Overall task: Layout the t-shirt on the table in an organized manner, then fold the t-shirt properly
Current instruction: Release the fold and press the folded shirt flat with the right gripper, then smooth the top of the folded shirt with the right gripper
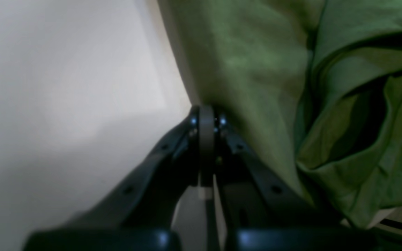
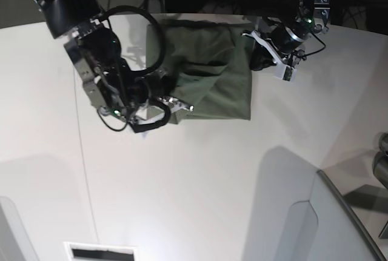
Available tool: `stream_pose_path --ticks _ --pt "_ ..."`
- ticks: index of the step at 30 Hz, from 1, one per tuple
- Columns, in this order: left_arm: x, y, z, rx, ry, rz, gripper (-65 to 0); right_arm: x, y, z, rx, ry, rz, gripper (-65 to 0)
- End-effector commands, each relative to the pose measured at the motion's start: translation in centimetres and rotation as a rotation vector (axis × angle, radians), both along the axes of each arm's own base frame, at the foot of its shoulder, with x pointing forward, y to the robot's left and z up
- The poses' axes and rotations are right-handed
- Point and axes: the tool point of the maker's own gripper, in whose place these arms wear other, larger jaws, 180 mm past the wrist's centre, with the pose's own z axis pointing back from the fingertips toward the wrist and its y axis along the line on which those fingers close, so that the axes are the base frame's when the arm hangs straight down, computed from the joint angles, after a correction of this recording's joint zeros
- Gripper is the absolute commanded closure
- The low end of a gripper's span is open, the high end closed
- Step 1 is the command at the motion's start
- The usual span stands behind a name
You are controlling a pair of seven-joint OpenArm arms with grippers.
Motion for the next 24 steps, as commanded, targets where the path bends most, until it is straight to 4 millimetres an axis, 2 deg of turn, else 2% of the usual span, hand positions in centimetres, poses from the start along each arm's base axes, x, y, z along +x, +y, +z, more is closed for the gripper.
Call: stream_pose_path --ticks 1,5,8,14,20,24 --pt "-1.6 0.4 -1.2 0.045 0.076 -0.027 0.0 0.6 0.3 0.2 0.0 -0.011 0.001 -0.3" --pt "-1.7 0.4 -1.3 0.043 0.079 -0.027 0.0 0.4 1.3 -1.1 -0.037 -0.017 0.033 -0.5" --pt "-1.8 0.4 -1.3 0.043 0.08 -0.027 0.0 0.6 2.4 -0.8 -0.039 -0.035 0.071 -0.5" --pt "-1.8 0.4 -1.2 0.045 0.078 -0.032 0.0 1.8 5.6 1.2 -0.003 -0.083 0.127 -0.5" --pt "-1.9 0.5 -1.2 0.048 0.078 -0.03 0.0 2.5 7.5 0.6 -0.025 -0.066 0.153 -0.5" --pt "-1.7 0.7 -0.9 0.051 0.069 -0.03 0.0 4.0 8.6 0.3 -0.049 -0.15 0.224 -0.3"
